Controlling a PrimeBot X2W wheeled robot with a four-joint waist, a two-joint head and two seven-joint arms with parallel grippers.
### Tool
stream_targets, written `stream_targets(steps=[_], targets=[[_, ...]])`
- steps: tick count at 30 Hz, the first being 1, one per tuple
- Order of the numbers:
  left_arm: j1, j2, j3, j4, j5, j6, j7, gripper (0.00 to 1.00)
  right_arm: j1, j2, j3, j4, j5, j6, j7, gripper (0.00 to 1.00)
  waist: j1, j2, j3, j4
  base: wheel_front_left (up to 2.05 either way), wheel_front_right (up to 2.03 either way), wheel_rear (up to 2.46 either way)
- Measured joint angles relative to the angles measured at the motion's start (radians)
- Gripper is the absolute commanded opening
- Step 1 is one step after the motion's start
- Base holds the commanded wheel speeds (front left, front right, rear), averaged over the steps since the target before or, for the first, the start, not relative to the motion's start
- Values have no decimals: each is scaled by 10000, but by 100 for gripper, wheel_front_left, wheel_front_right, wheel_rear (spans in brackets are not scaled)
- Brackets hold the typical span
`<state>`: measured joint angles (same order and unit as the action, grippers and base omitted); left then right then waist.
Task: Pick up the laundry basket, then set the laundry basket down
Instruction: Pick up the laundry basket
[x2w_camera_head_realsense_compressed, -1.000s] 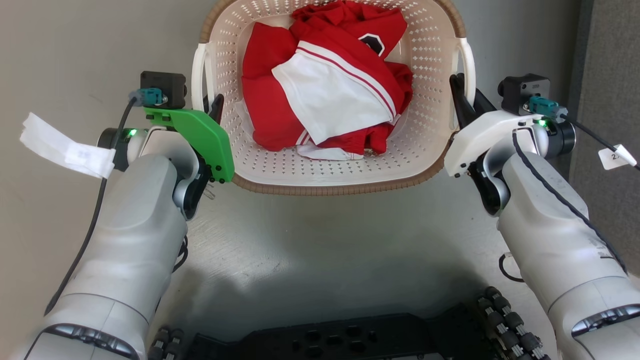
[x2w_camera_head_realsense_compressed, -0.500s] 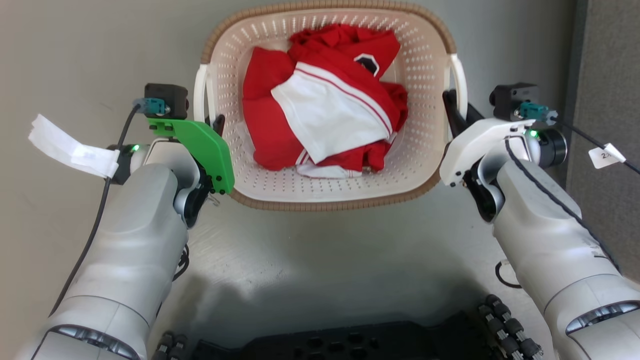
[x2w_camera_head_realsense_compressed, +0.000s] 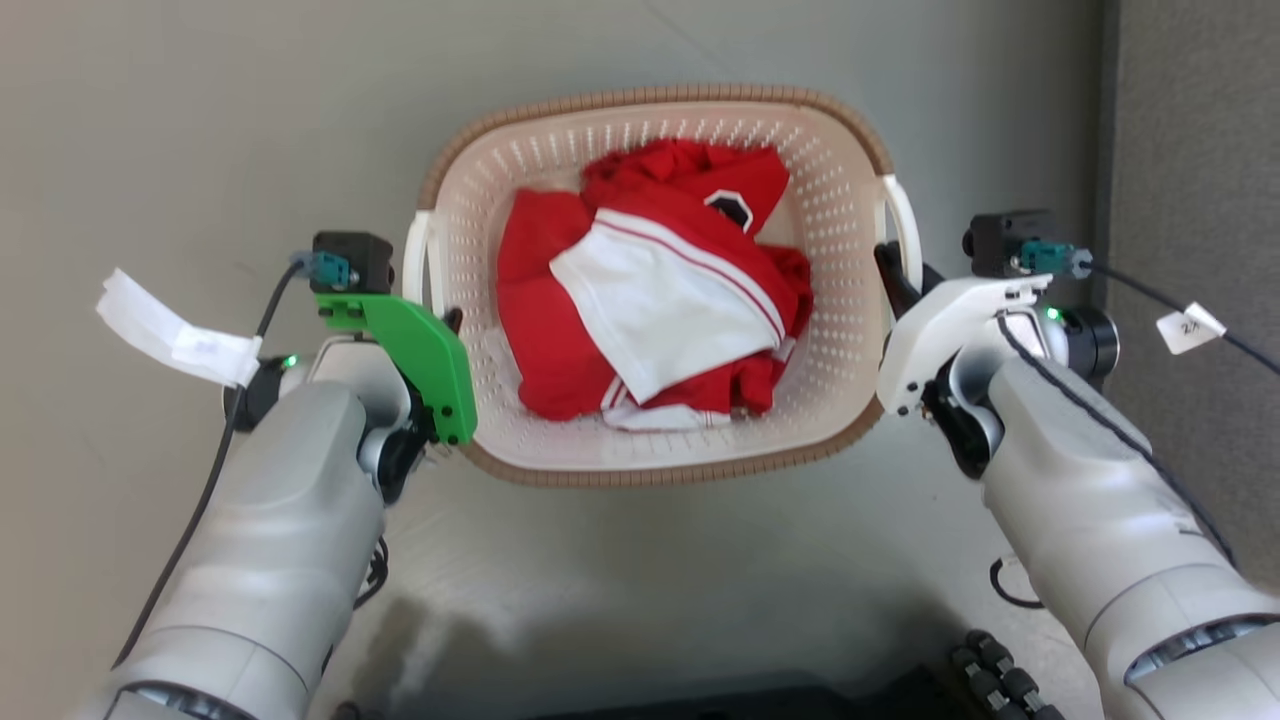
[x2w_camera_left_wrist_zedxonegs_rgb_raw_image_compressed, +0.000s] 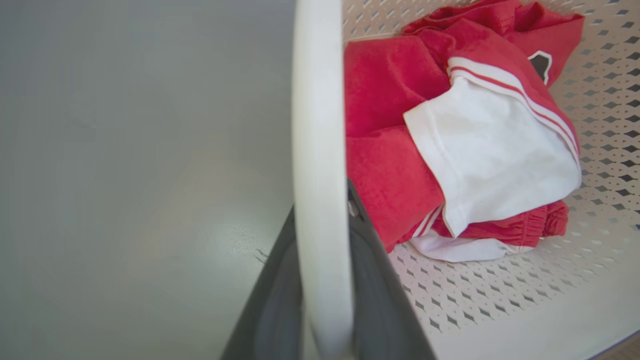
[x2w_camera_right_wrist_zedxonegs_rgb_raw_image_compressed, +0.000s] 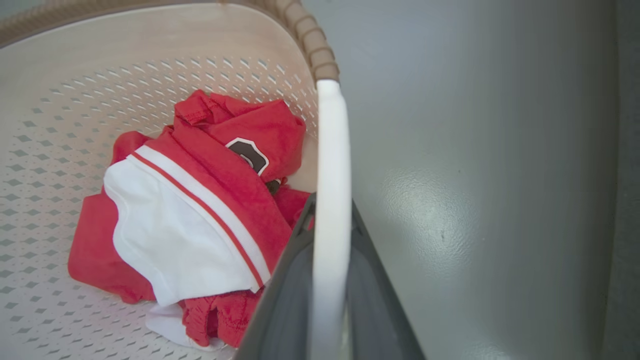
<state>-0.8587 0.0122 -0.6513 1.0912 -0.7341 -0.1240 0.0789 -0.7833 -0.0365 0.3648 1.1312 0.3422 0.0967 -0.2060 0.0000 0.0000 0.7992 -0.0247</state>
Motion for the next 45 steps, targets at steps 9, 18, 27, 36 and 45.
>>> stream_targets(steps=[9, 18, 27, 36, 45], targets=[[463, -8, -230, 21, -560, 0, 263, 0, 352, 19, 276, 311, 303, 77, 194, 0, -1, 0, -885, 42, 0, 0, 0], [878, -46, -290, 236, -917, -2, 422, 0, 773, 56, 564, 531, 694, 174, 451, 0, 0, 0, -1869, 46, 0, 0, 0], [1345, -88, -391, 372, -1223, -4, 627, 0, 1294, 77, 899, 673, 1160, 263, 974, 0, -1, 0, -3074, -61, 0, 0, 0], [1802, -104, -529, 589, -1526, -4, 876, 0, 1794, 82, 1266, 648, 1615, 268, 1444, 0, -1, 0, -4212, -155, 0, 0, 0], [2365, -104, -637, 662, -1835, -4, 1227, 0, 2263, 81, 1651, 539, 2148, 280, 2092, 0, -1, 0, -5311, -190, 0, 0, 0]])
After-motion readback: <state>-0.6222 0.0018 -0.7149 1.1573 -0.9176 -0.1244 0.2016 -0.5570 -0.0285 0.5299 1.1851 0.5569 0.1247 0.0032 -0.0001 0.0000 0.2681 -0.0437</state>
